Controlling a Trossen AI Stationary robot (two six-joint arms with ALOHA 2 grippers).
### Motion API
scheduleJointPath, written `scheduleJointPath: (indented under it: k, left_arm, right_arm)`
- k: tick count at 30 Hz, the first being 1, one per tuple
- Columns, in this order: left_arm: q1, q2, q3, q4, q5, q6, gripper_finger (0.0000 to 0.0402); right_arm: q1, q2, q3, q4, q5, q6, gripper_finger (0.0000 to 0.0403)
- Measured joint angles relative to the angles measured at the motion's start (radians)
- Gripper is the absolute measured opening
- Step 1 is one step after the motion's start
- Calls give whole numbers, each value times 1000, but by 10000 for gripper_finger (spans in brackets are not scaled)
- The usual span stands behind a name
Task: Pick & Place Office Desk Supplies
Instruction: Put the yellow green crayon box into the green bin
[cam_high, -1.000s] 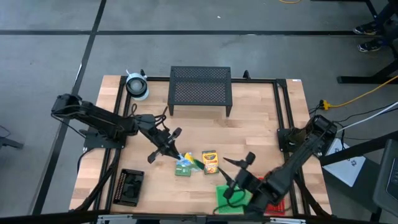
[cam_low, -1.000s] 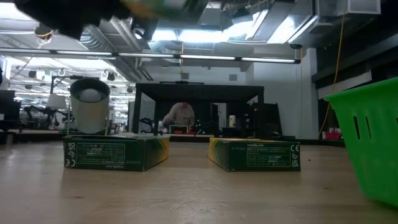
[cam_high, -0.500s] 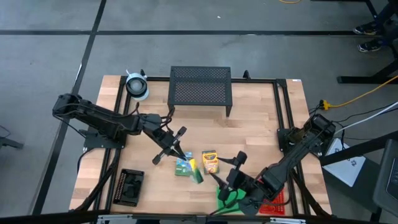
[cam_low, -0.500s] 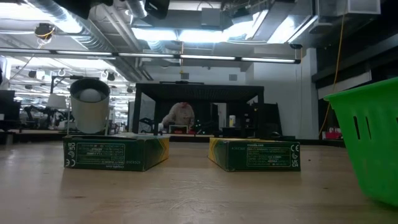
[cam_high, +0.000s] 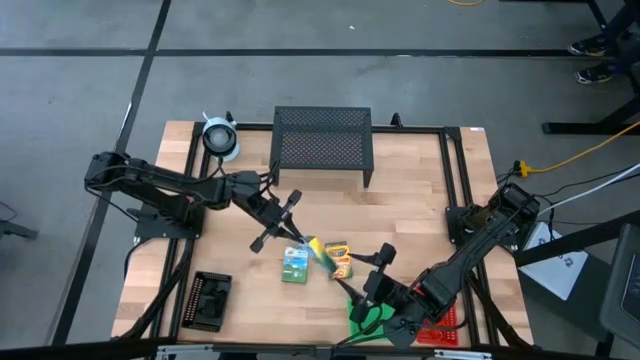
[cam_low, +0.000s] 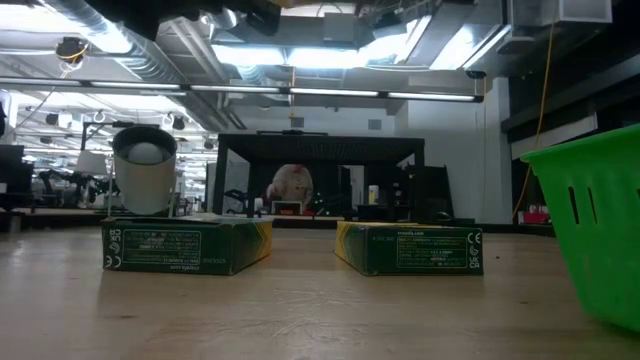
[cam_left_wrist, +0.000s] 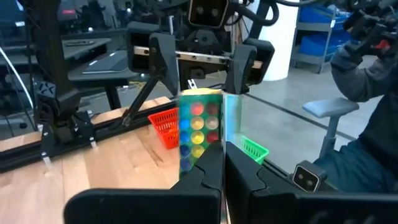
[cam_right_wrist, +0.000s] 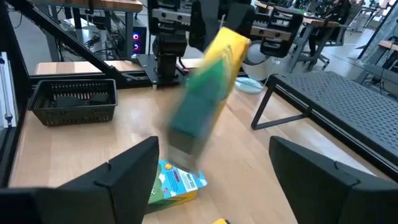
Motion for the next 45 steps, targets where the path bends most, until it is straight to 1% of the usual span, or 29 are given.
scheduleJointPath:
  k: [3, 8, 24, 28, 35, 39, 45]
  left_arm:
    - [-9, 0, 0, 2, 10, 2, 2]
    - [-13, 0, 0, 2, -42, 43, 2]
    - [0, 0, 0, 46, -45, 60, 2]
    - [1, 0, 0, 60, -45, 61, 1]
    - [36, 0, 0, 70, -45, 56, 1]
    - [51, 0, 0, 70, -46, 54, 2]
    - [52, 0, 0, 85, -46, 53, 2]
  right_arm:
    - [0, 0, 0, 1, 0, -2, 304]
    - [-4, 0, 0, 27, -5, -8, 304]
    - [-9, 0, 0, 43, -19, -8, 304]
    - [-22, 0, 0, 61, -51, -10, 304]
    - [-49, 18, 0, 147, -105, -92, 304]
    - [-55, 19, 0, 176, -108, -120, 303]
    - [-67, 19, 0, 177, -108, -131, 303]
